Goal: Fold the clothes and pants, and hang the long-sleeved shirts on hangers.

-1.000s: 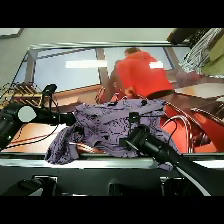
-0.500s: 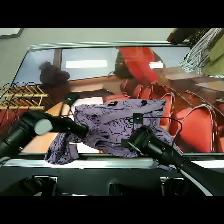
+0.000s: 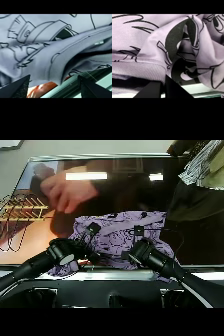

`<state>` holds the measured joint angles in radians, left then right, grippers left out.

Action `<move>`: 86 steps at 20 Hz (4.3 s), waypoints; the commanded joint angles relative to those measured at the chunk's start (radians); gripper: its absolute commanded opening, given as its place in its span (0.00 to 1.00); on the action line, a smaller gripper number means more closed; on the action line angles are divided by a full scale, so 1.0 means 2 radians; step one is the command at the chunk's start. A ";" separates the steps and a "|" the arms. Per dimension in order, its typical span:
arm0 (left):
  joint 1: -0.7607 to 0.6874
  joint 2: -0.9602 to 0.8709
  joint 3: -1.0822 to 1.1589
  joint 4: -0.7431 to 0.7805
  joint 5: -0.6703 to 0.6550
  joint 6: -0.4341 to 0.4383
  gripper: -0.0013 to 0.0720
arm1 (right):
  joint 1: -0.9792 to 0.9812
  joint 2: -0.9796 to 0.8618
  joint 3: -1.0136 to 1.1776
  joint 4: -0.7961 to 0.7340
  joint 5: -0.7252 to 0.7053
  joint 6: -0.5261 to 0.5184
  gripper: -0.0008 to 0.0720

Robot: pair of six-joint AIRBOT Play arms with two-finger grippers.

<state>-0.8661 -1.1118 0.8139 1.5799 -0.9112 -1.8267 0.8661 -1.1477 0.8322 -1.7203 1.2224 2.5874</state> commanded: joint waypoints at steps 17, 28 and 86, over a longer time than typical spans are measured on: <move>0.073 -0.044 0.216 0.051 -0.176 0.028 0.05 | -0.039 0.023 0.194 -0.012 0.181 -0.052 0.06; 0.121 -0.038 0.636 0.016 -0.311 0.075 0.05 | -0.113 0.025 0.634 0.003 0.250 -0.148 0.06; 0.740 0.054 0.152 -0.069 -0.180 0.161 0.93 | -0.113 -0.079 0.273 -0.060 0.070 -0.122 0.06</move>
<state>0.4461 -1.0176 1.1435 1.4322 -1.3003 -1.4982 0.6388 -1.3056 1.3773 -1.8469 1.3579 2.3638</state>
